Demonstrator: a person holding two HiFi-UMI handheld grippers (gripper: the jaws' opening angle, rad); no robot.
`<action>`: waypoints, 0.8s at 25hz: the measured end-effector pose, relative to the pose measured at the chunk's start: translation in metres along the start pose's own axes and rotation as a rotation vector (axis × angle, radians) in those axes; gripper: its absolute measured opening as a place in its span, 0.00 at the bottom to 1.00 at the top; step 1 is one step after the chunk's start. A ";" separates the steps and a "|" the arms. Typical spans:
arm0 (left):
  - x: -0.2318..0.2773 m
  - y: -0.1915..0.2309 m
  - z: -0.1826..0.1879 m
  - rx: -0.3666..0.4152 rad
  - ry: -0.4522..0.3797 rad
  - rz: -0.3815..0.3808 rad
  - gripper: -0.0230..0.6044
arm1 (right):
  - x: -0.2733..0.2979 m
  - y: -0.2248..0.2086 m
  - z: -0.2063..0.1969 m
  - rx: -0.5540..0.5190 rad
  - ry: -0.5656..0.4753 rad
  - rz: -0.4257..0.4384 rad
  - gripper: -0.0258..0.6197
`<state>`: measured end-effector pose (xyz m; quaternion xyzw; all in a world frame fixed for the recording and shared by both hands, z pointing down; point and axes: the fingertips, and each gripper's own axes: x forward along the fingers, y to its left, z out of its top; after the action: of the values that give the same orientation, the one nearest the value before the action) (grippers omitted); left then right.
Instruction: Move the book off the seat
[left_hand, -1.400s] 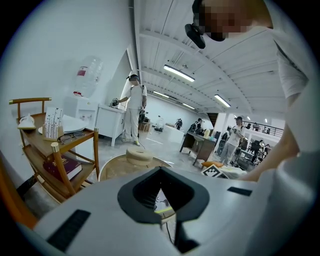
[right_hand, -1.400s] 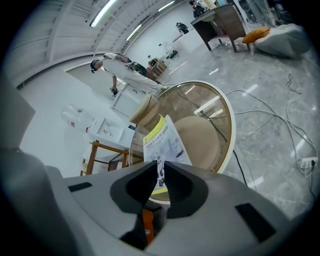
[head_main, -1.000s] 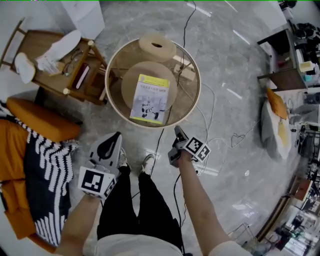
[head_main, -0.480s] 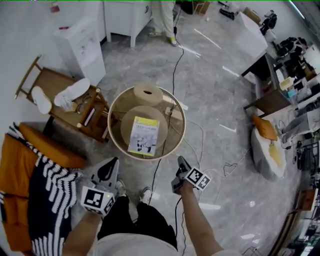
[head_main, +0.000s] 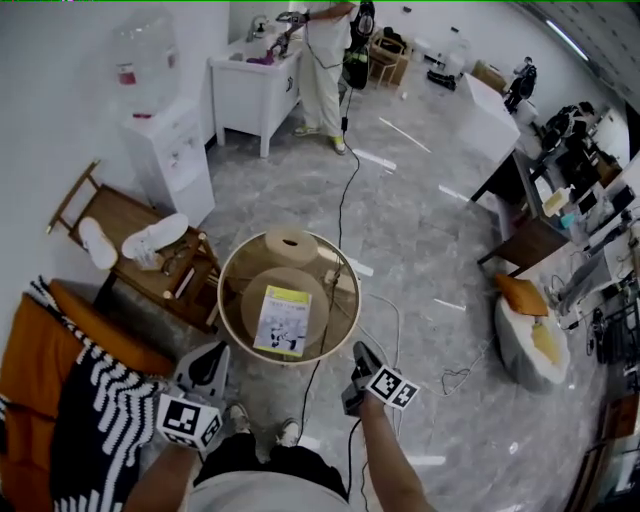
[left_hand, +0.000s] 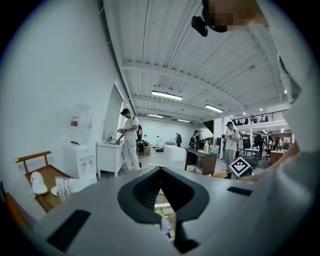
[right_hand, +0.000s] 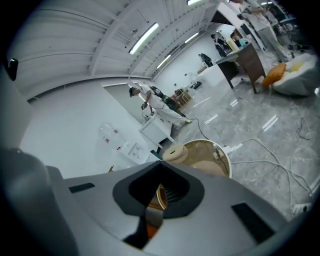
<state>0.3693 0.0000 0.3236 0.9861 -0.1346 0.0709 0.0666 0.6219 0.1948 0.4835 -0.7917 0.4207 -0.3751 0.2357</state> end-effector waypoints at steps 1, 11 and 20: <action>0.000 0.001 0.007 0.011 -0.013 0.003 0.06 | 0.000 0.008 0.007 -0.024 -0.007 0.016 0.07; -0.013 0.006 0.056 0.041 -0.086 0.038 0.06 | -0.023 0.092 0.079 -0.214 -0.115 0.152 0.07; -0.026 0.021 0.093 0.037 -0.166 0.067 0.06 | -0.067 0.171 0.126 -0.406 -0.237 0.247 0.07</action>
<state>0.3503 -0.0272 0.2307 0.9846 -0.1711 -0.0066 0.0347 0.6139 0.1671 0.2632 -0.8038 0.5503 -0.1559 0.1636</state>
